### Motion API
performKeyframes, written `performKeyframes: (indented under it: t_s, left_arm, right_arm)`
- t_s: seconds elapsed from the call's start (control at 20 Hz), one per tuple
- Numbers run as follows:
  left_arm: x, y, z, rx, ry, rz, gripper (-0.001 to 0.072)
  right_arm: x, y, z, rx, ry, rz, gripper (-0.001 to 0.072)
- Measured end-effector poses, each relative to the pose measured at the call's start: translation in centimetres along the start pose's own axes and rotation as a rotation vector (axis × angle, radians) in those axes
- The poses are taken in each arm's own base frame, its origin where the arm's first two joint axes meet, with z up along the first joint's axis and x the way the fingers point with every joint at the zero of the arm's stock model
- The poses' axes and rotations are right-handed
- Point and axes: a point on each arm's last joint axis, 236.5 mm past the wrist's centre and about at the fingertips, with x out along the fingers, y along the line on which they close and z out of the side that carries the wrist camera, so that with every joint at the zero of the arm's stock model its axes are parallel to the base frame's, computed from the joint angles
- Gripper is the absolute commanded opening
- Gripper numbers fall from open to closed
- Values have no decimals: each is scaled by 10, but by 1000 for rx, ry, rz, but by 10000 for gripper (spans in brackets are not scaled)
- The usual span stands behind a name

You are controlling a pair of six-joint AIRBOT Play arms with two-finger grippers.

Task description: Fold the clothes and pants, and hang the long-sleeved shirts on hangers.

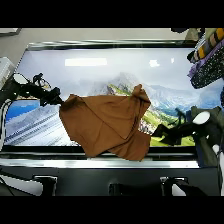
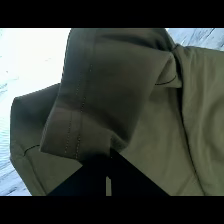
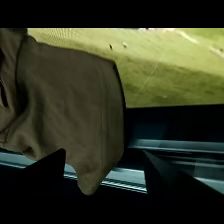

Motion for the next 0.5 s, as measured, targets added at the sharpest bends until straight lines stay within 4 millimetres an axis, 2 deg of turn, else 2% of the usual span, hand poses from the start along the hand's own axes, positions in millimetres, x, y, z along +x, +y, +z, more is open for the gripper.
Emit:
performKeyframes:
  t_s: [0.15, 0.3, 0.4, 0.5]
  left_arm:
    - [0, 0, -2, 0, 6, 0, 14]
    - [0, 0, -2, 0, 8, 1, 14]
    - [0, 0, -2, -1, 8, 1, 14]
    - [0, 0, -2, 2, 9, 1, 14]
  right_arm:
    - [30, 5, -27, 3, 54, 25, 538]
    - [49, 14, -36, -3, 52, 25, 530]
    - [58, 16, -41, -3, 55, 8, 497]
    - [65, 18, -47, -7, 70, -5, 307]
